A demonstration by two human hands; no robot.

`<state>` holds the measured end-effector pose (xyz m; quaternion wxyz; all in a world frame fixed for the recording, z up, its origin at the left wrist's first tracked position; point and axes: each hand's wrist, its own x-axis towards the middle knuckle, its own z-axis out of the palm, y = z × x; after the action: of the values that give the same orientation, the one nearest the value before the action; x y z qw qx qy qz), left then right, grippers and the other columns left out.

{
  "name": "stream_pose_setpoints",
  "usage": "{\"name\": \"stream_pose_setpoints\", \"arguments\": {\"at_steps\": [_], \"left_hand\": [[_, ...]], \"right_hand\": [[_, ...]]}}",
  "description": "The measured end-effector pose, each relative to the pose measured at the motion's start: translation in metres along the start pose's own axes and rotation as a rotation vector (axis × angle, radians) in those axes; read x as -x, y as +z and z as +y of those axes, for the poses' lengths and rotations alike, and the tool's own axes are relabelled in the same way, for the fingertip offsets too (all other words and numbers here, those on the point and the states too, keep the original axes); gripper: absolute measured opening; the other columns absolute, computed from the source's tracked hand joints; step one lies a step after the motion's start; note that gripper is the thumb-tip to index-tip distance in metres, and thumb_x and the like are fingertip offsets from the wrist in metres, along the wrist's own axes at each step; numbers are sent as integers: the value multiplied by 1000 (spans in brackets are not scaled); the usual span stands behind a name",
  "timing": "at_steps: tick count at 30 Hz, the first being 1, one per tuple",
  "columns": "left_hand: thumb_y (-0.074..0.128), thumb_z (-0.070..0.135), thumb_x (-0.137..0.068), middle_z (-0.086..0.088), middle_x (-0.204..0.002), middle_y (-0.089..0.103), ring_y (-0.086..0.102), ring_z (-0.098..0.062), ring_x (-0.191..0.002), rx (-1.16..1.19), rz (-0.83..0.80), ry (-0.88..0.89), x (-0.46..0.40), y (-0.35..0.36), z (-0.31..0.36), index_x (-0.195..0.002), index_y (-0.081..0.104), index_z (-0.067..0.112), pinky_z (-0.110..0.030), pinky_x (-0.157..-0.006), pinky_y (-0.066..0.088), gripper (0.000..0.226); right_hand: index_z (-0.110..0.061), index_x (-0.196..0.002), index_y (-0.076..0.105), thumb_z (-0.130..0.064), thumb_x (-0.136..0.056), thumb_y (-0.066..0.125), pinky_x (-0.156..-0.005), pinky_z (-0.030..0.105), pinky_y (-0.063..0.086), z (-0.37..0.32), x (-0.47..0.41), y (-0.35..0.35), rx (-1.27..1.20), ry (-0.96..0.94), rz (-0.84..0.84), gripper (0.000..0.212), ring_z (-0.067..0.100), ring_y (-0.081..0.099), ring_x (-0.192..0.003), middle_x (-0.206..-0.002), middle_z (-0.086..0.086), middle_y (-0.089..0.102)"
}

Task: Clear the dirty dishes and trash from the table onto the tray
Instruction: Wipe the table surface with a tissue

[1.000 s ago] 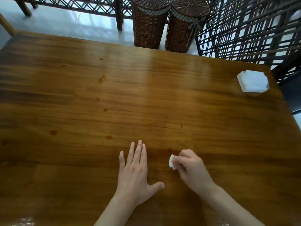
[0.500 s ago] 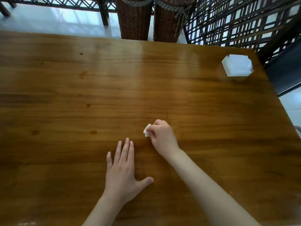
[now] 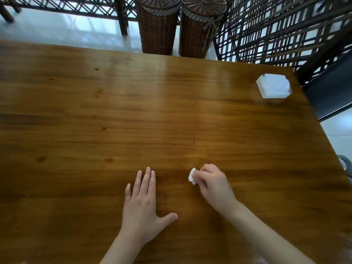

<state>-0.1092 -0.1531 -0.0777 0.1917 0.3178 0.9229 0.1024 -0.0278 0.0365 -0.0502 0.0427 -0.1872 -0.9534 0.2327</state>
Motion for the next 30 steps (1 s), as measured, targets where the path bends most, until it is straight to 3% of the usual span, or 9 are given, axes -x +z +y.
{"name": "stream_pose_setpoints", "arguments": {"at_steps": [3, 6, 9, 16, 19, 25, 30], "left_hand": [[34, 93, -58, 9, -145, -34, -32, -12, -135, 6, 5, 9, -2, 3, -2, -136, -34, 25, -39, -112, -11, 123], [35, 92, -58, 9, -147, -32, -31, -13, -136, 13, 11, 16, -2, 5, -4, -138, -31, 25, -38, -113, -10, 124], [34, 93, -57, 9, -148, -30, -30, -13, -136, 5, 21, 19, -2, 7, -5, -138, -32, 25, -38, -112, -10, 125], [36, 92, -59, 4, -158, -12, -24, -14, -139, -9, 51, 34, -2, 9, -5, -149, -14, 21, -38, -112, -7, 125], [36, 91, -61, 4, -158, -15, -26, -14, -138, -12, 43, 29, -2, 8, -5, -148, -17, 22, -39, -112, -8, 124], [41, 85, -68, 8, -156, -19, -27, -9, -137, 64, 47, 64, 4, -1, -16, -134, -37, 32, -37, -114, -9, 116], [51, 76, -72, 3, -159, 1, -9, -14, -144, 37, 145, -47, 16, -27, -80, -151, -2, 23, -41, -114, 0, 109]], "right_hand": [[-10, -77, 73, -3, -84, 63, -63, 24, 39, 19, -62, -12, 52, 130, 135, 14, 21, 56, -74, -72, 5, 57], [-8, -90, 74, -9, -90, 58, -69, 28, 46, 32, -121, -15, 93, 226, 228, 16, 24, 58, -86, -85, 9, 62], [-7, -93, 75, -9, -91, 58, -73, 27, 47, 32, -143, -3, 84, 245, 190, 17, 23, 59, -89, -92, 10, 64], [-11, -89, 75, -8, -89, 59, -68, 25, 44, 23, -101, 9, 124, 116, 120, 17, 16, 52, -81, -81, 5, 61], [-11, -85, 75, -6, -86, 64, -62, 21, 40, 14, -61, 14, 107, 70, 127, 13, 14, 50, -75, -76, 2, 60], [-8, -84, 75, -4, -82, 68, -60, 25, 50, 3, -11, 16, 39, 99, 78, 9, 13, 53, -72, -74, 2, 62], [-4, -90, 75, -2, -82, 68, -62, 33, 55, -16, -4, 19, -76, 236, 175, 11, 15, 58, -70, -77, 5, 65]]}}
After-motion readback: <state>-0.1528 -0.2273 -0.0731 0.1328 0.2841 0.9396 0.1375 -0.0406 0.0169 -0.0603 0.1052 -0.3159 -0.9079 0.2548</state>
